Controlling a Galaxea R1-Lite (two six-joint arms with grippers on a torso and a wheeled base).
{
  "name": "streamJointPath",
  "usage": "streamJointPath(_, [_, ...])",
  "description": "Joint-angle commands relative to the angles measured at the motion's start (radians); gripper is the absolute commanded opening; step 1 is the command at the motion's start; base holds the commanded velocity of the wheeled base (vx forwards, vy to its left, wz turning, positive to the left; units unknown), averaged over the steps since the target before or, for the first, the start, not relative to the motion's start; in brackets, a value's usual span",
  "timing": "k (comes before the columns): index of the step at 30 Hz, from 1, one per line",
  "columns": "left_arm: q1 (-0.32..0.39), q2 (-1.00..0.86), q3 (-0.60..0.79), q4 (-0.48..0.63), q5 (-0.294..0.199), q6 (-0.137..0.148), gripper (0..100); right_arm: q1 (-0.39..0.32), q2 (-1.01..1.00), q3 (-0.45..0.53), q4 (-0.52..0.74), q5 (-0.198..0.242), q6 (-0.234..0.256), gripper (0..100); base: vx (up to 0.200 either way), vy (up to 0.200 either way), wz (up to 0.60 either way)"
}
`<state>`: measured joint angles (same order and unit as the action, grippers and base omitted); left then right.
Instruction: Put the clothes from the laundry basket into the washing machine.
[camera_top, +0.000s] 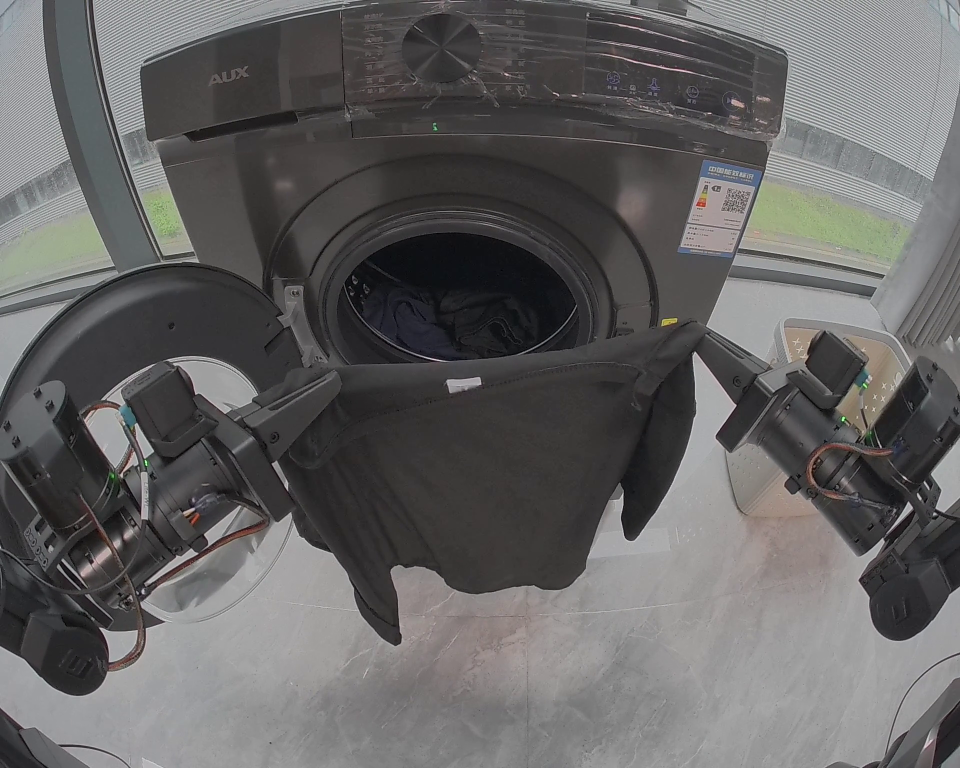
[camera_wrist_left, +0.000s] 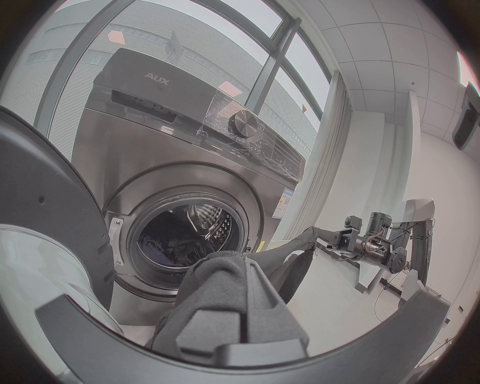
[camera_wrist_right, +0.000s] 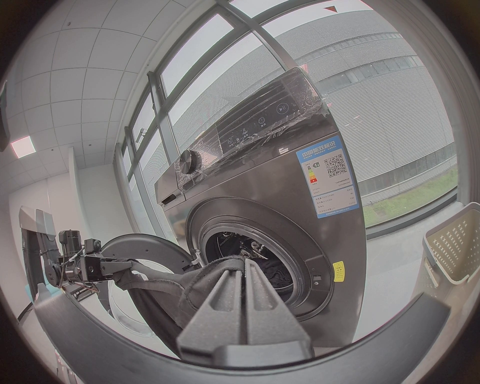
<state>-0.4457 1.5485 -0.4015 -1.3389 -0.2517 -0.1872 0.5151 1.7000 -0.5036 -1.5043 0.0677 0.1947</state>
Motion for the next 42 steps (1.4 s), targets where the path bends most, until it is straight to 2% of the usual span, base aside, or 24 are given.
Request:
streamJointPath(1, [-0.007,0.005,-0.002,0.000,0.000,0.000,0,0.010,0.004,0.000,-0.001,0.000,0.000,0,0.000,0.000,0.00])
streamJointPath(20, [-0.018,0.010,0.000,0.000,-0.001,0.000,0,0.036,0.027,0.007,-0.001,-0.014,-0.001,0,0.000,0.000,0.00])
streamJointPath(21, [-0.018,0.010,-0.003,0.000,-0.001,0.000,0,0.040,0.030,0.011,-0.001,-0.012,-0.001,100,0.000,0.000,0.00])
streamJointPath(36, [-0.059,0.021,-0.028,0.001,-0.008,-0.001,0,0.141,0.050,0.234,0.013,-0.002,-0.020,100,0.000,0.000,0.00])
streamJointPath(42, [-0.064,0.024,-0.023,0.000,-0.009,-0.001,0,0.135,0.066,0.217,0.012,-0.008,-0.018,100,0.000,0.000,0.00])
